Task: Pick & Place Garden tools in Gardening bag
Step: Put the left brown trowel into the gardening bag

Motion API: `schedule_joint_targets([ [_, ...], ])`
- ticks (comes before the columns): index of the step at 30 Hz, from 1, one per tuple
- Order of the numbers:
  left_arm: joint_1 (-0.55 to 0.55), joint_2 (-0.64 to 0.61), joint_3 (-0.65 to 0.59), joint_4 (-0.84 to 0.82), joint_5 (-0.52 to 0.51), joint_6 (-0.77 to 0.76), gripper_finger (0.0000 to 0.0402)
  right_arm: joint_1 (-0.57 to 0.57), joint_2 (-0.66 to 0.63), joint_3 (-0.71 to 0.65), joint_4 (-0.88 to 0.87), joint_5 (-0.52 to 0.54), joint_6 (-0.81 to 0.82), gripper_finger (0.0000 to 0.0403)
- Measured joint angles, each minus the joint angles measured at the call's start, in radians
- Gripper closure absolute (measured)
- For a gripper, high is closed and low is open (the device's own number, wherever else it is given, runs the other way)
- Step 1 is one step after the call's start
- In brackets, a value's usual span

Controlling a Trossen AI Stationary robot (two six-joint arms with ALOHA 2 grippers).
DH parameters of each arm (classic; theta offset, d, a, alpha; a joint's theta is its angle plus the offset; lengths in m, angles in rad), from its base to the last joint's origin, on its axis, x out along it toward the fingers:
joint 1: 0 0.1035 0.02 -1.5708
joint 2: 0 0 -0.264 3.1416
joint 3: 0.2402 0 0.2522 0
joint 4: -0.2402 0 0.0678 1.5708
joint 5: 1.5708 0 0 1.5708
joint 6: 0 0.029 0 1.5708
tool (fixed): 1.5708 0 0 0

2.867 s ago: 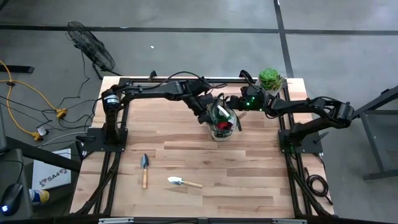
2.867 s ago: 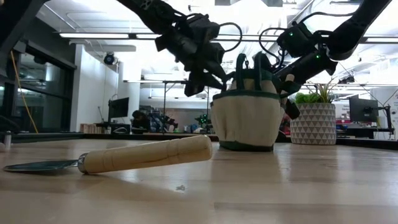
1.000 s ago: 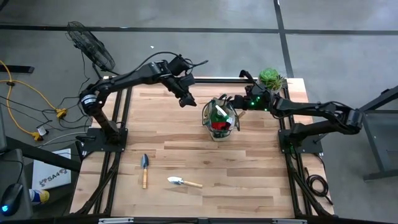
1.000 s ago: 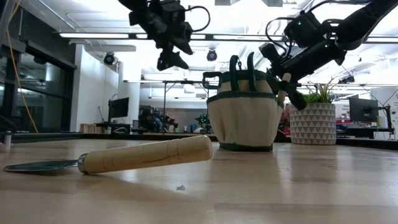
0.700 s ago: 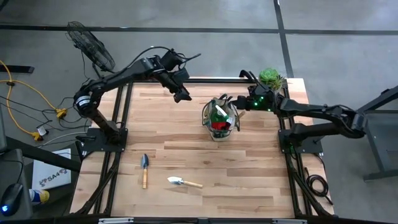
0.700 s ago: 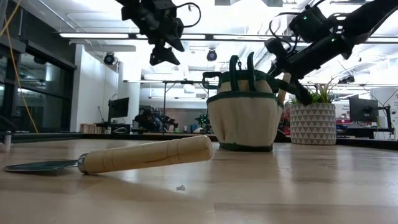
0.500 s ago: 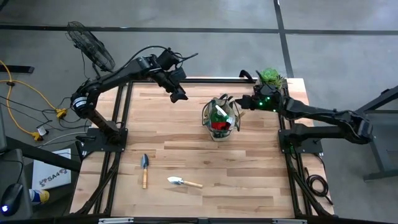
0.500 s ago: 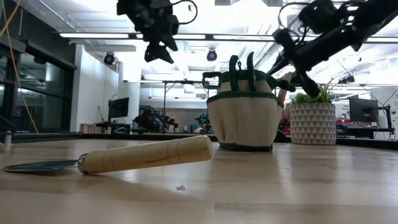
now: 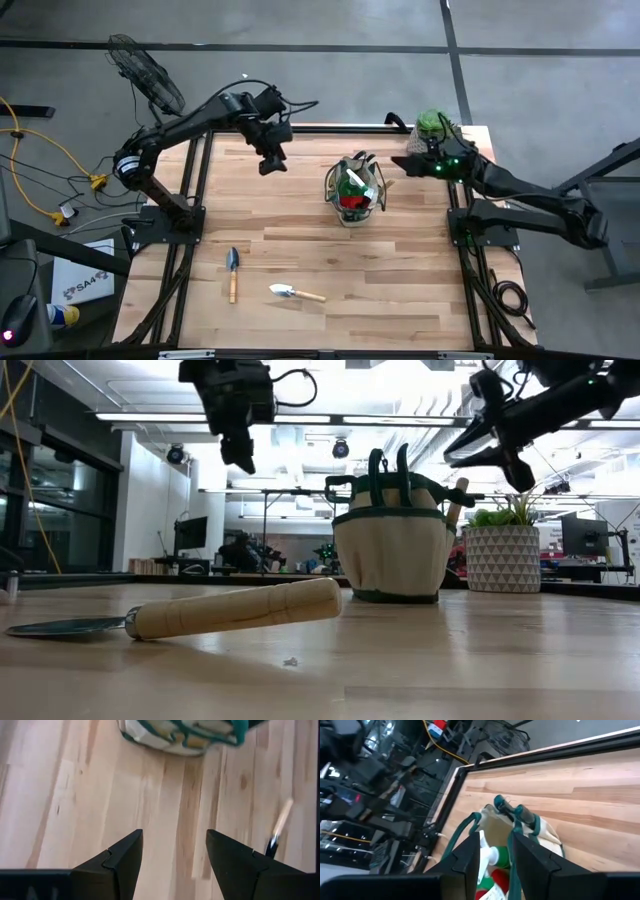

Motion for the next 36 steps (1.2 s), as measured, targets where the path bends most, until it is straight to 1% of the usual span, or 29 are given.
schedule_joint_targets([
  [3,0.0,0.0,-0.024,-0.024,0.007,0.04,0.0187,0.012,-0.035,0.0,-0.021,0.0,0.0,0.0297],
  [5,-0.007,0.0,-0.05,-0.019,0.027,0.04,0.0187,0.02,-0.054,0.0,-0.039,0.001,0.0,0.0297],
  [8,-0.01,0.0,-0.092,-0.029,0.028,0.028,0.0187,0.028,-0.073,0.0,-0.067,0.002,0.002,0.0297],
  [13,-0.027,0.0,-0.164,-0.069,0.001,-0.096,0.0187,0.035,-0.081,0.0,-0.067,0.009,0.028,0.0297],
  [15,-0.04,-0.003,-0.183,-0.095,-0.01,-0.151,0.0187,0.04,-0.08,0.0,-0.068,0.008,0.026,0.0297],
  [17,-0.061,-0.013,-0.206,-0.114,-0.043,-0.213,0.0187,0.04,-0.08,0.0,-0.067,0.009,0.002,0.0297],
  [21,-0.13,-0.043,-0.242,-0.117,-0.165,-0.411,0.0187,0.04,-0.08,0.0,-0.067,0.008,-0.046,0.0298],
  [24,-0.197,-0.074,-0.262,-0.117,-0.229,-0.595,0.0187,0.04,-0.08,0.0,-0.066,-0.005,-0.081,0.0298],
  [28,-0.306,-0.104,-0.286,-0.119,-0.299,-0.832,0.0187,0.04,-0.08,0.0,-0.066,-0.073,-0.137,0.0298],
  [36,-0.549,-0.114,-0.32,-0.128,-0.386,-1.257,0.0187,0.04,-0.08,0.0,-0.066,-0.219,-0.222,0.0298],
])
